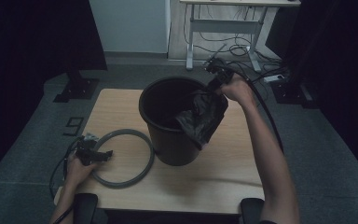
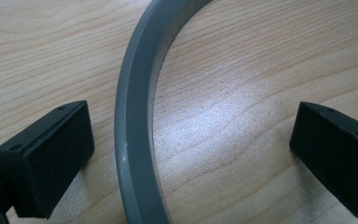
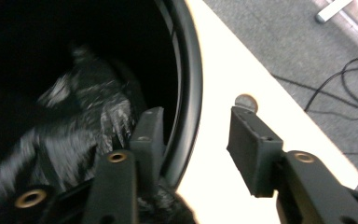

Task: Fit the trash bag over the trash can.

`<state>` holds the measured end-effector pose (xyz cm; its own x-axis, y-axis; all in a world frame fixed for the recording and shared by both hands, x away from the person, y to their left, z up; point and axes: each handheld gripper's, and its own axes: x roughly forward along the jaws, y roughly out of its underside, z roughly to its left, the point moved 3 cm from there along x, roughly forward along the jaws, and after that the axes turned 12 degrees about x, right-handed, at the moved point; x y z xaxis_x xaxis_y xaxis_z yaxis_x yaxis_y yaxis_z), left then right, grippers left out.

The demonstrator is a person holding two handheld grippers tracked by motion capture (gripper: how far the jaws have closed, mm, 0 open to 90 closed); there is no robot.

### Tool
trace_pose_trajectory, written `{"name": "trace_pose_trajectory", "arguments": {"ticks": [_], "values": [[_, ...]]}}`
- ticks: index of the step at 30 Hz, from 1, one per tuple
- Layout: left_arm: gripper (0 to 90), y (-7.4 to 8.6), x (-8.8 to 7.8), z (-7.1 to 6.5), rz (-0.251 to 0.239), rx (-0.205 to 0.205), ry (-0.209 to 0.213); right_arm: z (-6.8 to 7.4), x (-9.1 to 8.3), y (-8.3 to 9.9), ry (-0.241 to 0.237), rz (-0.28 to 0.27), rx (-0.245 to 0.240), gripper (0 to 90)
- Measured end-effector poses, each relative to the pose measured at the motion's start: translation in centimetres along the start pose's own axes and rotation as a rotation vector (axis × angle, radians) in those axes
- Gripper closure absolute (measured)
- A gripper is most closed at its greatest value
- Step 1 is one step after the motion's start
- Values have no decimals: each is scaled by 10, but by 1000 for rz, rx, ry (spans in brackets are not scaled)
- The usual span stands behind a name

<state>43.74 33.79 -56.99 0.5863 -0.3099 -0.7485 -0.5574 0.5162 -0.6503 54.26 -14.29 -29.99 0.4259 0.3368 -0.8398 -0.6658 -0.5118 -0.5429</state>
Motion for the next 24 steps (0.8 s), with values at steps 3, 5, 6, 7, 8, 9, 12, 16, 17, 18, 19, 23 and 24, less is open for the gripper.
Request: {"name": "trace_pose_trajectory", "arguments": {"ticks": [3, 5, 6, 7, 8, 9, 12, 16, 17, 18, 19, 23, 24], "values": [[0, 0, 0, 0, 0, 0, 0, 0, -7, 16, -47, -27, 27, 475], [0, 0, 0, 0, 0, 0, 0, 3, -11, 25, -65, -40, 36, 442], [0, 0, 0, 0, 0, 0, 0, 5, -12, 29, -67, -45, 34, 425], [0, 0, 0, 0, 0, 0, 0, 7, -14, 33, -66, -50, 32, 410], [0, 0, 0, 0, 0, 1, 1, 10, -15, 36, -64, -55, 39, 394], [0, 0, 0, 0, -1, 4, 3, 12, -17, 39, -63, -58, 47, 381], [0, 1, -1, 0, 0, 13, 13, 20, -21, 48, -43, -70, 86, 340], [0, 0, -2, 0, 20, 17, 20, 34, -25, 59, -19, -91, 118, 295], [2, 0, -3, 0, 25, 18, 22, 40, -27, 62, -15, -96, 123, 292], [6, -1, -3, 0, 30, 22, 27, 45, -28, 64, -18, -98, 119, 279], [12, -1, -4, 1, 35, 24, 31, 50, -29, 66, -13, -103, 109, 238], [64, -4, -6, 2, 61, 35, 39, 54, -36, 68, -35, -118, 86, 264], [75, -5, -7, 3, 72, 44, 36, 52, -38, 68, -47, -124, 87, 259]]}}
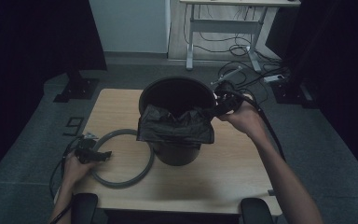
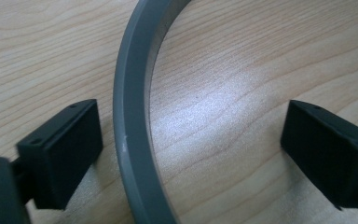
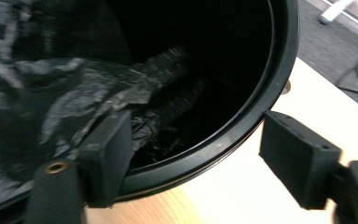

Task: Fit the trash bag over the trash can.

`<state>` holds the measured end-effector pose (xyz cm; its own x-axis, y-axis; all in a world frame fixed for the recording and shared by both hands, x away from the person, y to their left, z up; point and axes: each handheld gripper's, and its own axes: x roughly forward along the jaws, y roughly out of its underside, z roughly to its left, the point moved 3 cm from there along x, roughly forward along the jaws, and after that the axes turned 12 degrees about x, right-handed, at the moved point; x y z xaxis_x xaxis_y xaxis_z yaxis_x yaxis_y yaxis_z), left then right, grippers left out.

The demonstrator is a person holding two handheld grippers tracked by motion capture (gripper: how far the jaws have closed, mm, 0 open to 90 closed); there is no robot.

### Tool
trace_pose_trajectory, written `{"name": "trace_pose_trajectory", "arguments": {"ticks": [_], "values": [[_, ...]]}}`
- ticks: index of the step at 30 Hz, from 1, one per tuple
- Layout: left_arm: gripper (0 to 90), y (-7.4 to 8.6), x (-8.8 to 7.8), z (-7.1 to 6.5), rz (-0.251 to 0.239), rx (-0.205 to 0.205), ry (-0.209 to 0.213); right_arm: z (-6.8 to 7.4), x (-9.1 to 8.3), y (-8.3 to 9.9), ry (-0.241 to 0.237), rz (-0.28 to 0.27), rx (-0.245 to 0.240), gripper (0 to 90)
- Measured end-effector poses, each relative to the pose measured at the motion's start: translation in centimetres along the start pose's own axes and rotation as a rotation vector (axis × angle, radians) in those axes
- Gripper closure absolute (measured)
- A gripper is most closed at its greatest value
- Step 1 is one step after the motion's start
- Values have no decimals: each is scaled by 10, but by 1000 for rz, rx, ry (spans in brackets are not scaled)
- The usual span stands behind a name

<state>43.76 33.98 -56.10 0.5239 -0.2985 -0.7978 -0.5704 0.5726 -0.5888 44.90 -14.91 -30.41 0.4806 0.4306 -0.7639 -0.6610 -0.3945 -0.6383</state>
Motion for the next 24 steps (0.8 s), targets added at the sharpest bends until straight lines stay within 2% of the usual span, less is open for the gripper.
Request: {"name": "trace_pose_trajectory", "arguments": {"ticks": [3, 9, 11, 13, 15, 18, 24], "values": [[76, -6, -5, 2, 15, 17, -2, -6, -5, -4, -16, -18, -35, 259], [12, -28, -25, 4, 18, 66, 63, -15, -6, -10, -70, -51, -58, 248], [20, -38, -35, 4, -4, 71, 84, -15, -4, -12, -108, -60, -76, 247], [32, -48, -46, 3, -25, 84, 102, -17, -2, -14, -121, -68, -76, 246], [55, -58, -58, 0, -48, 123, 105, -18, -2, -16, -139, -80, -72, 244], [74, -75, -76, -6, -81, 182, 128, -16, -4, -18, -148, -95, -80, 242], [127, -107, -111, -11, -140, 233, 168, -4, -10, -21, -163, -106, -103, 242]]}}
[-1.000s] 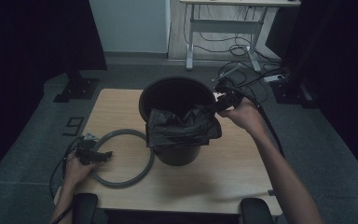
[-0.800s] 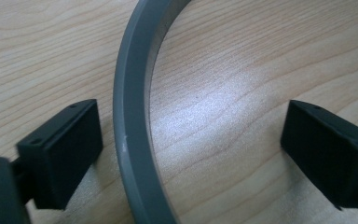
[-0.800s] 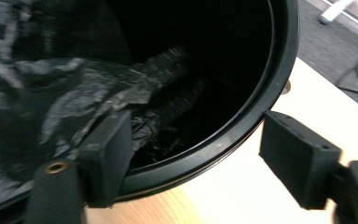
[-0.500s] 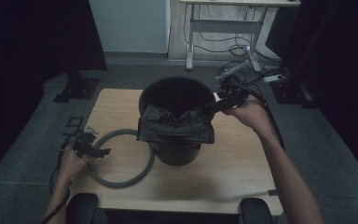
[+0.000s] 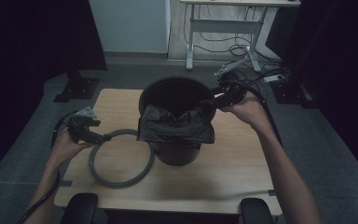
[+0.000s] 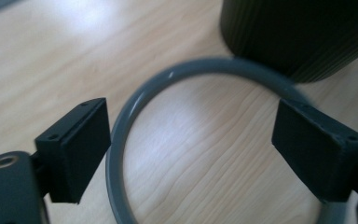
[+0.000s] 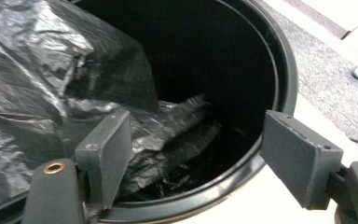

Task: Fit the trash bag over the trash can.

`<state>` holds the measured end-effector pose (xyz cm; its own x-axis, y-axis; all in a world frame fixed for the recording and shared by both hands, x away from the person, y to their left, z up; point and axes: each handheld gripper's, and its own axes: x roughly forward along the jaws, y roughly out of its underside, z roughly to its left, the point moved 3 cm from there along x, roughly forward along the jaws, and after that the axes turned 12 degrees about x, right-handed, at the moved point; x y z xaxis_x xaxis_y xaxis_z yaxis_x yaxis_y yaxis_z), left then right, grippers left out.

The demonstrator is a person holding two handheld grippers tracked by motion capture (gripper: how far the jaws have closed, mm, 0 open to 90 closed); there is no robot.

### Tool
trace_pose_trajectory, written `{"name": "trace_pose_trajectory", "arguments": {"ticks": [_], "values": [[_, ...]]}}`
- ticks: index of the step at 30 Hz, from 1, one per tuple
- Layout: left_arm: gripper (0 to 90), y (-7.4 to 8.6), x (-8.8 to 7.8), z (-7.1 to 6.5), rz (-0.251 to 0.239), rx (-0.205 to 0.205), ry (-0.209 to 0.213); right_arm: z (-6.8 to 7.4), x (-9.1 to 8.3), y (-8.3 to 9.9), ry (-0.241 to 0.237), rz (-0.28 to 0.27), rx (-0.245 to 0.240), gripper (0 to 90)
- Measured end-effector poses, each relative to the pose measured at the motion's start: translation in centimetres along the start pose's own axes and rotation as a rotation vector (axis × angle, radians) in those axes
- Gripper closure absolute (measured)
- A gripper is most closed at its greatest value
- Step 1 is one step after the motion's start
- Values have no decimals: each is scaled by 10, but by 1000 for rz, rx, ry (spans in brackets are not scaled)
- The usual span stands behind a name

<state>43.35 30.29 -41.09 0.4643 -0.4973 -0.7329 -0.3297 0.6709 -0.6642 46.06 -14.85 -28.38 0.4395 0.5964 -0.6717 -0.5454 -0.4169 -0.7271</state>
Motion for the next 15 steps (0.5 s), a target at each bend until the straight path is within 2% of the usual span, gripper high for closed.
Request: {"name": "trace_pose_trajectory", "arguments": {"ticks": [3, 8, 12, 15], "values": [[141, -19, -13, -4, -18, 29, 27, 8, 1, 0, -22, -1, -12, 242], [150, -54, -28, -16, -25, 106, 61, 20, 4, 0, -45, 11, -54, 261], [160, -83, -40, -28, -54, 166, 85, 34, 5, -1, -79, 15, -89, 293], [178, -104, -47, -36, -83, 207, 122, 44, 7, -2, -100, 29, -120, 302]]}}
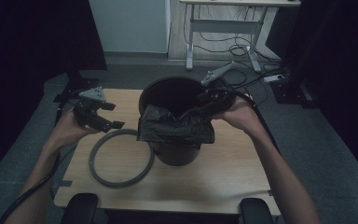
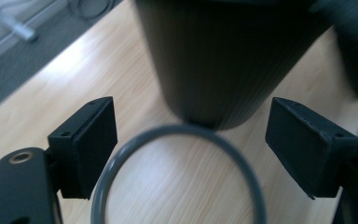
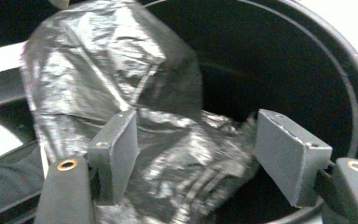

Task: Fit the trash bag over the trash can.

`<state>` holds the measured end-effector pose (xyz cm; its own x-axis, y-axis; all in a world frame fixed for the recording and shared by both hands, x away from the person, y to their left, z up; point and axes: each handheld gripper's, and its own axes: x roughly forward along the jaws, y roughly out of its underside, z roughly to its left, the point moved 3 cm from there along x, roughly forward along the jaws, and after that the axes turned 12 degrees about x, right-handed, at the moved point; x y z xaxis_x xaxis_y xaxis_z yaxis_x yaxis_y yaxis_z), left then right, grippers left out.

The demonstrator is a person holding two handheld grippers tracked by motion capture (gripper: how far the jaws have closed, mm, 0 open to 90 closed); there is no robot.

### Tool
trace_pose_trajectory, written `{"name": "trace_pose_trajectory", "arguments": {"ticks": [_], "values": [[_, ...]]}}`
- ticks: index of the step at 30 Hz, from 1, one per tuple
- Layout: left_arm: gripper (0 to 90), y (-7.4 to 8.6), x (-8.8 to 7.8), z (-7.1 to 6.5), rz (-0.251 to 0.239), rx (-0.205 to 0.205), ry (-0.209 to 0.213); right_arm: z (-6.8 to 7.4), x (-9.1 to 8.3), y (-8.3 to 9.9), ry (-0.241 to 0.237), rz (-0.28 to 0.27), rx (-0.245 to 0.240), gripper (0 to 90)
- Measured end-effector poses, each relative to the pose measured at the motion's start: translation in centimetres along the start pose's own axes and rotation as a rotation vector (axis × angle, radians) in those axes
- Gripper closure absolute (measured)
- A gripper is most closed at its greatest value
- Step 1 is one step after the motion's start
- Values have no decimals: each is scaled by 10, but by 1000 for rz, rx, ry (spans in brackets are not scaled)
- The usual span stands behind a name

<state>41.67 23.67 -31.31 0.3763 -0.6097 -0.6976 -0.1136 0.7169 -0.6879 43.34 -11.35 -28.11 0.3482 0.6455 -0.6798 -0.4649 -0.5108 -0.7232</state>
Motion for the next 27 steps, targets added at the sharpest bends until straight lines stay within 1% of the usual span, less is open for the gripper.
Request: {"name": "trace_pose_trajectory", "arguments": {"ticks": [3, 6, 10, 12, 14, 16, 19, 21, 22, 23, 24, 26, 27], "values": [[200, -20, -2, -5, -14, 39, 23, 10, 2, -1, -20, 13, -22, 310], [217, -37, 0, -13, -25, 80, 47, 19, 4, -2, -44, 26, -45, 321], [238, -56, 11, -25, -34, 132, 96, 30, 8, -1, -99, 32, -65, 323], [241, -63, 18, -30, -46, 146, 139, 36, 11, 0, -123, 34, -82, 323], [254, -70, 24, -35, -47, 163, 158, 42, 15, 2, -142, 37, -99, 334], [269, -75, 30, -39, -39, 178, 174, 47, 19, 3, -166, 54, -110, 394], [307, -80, 36, -43, -41, 195, 192, 53, 26, 7, -197, 107, -128, 514], [341, -82, 39, -45, -50, 207, 208, 55, 28, 9, -207, 139, -145, 620], [352, -82, 40, -46, -53, 211, 211, 55, 28, 10, -201, 147, -150, 678], [366, -82, 41, -47, -53, 214, 212, 55, 27, 10, -205, 145, -148, 723], [377, -83, 42, -48, -53, 217, 212, 55, 25, 9, -197, 142, -148, 768], [385, -83, 42, -48, -51, 225, 207, 52, 21, 7, -200, 134, -134, 795], [385, -84, 40, -49, -54, 229, 202, 51, 19, 6, -207, 131, -126, 866]]}}
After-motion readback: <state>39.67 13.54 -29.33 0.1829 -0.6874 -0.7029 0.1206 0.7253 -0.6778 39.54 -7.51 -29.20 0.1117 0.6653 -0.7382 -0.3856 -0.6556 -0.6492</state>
